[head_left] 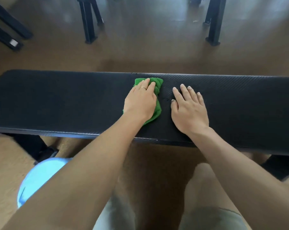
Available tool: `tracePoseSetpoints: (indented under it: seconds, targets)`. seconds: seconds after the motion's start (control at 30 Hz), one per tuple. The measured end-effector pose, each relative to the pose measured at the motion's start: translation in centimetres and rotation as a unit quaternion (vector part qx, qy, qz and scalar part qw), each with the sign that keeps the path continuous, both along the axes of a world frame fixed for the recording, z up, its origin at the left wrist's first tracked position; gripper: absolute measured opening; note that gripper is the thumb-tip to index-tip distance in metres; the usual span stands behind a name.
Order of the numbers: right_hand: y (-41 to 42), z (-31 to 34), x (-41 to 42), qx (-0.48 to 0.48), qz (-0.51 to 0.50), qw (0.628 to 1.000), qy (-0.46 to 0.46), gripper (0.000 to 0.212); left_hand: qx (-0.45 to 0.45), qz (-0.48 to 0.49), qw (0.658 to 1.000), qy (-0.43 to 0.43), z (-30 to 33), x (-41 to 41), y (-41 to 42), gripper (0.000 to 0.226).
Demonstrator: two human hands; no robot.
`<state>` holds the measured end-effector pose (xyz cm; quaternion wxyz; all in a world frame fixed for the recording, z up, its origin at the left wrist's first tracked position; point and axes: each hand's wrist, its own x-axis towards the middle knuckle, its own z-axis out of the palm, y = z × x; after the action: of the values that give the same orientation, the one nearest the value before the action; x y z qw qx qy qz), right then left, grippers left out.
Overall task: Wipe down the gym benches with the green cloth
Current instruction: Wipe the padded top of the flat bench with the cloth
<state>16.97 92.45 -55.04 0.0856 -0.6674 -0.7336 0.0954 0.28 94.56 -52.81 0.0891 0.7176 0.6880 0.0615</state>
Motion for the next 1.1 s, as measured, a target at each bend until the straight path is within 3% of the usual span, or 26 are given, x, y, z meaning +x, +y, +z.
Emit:
tracePoseSetpoints:
  seconds: [0.33,0.53,0.8,1.1]
  targets:
    - [-0.7,-0.1,0.9,0.023,0.033,0.999,0.003,0.057,-0.05,0.036,0.996,0.064,-0.3,1.6,-9.1,0.058]
    - [0.3,0.0,0.3,0.025,0.029,0.999,0.001,0.057,-0.048,0.049,0.996,0.065,0.0,1.1,-6.1,0.057]
    - [0.3,-0.5,0.3,0.041,0.016,0.999,0.011,0.055,-0.04,0.106,0.993,0.038,-0.7,-0.3,4.0,0.057]
    - [0.3,-0.5,2.0,0.056,0.05,0.997,0.017,0.051,-0.065,0.059,0.993,0.076,0.4,3.9,-4.5,0.06]
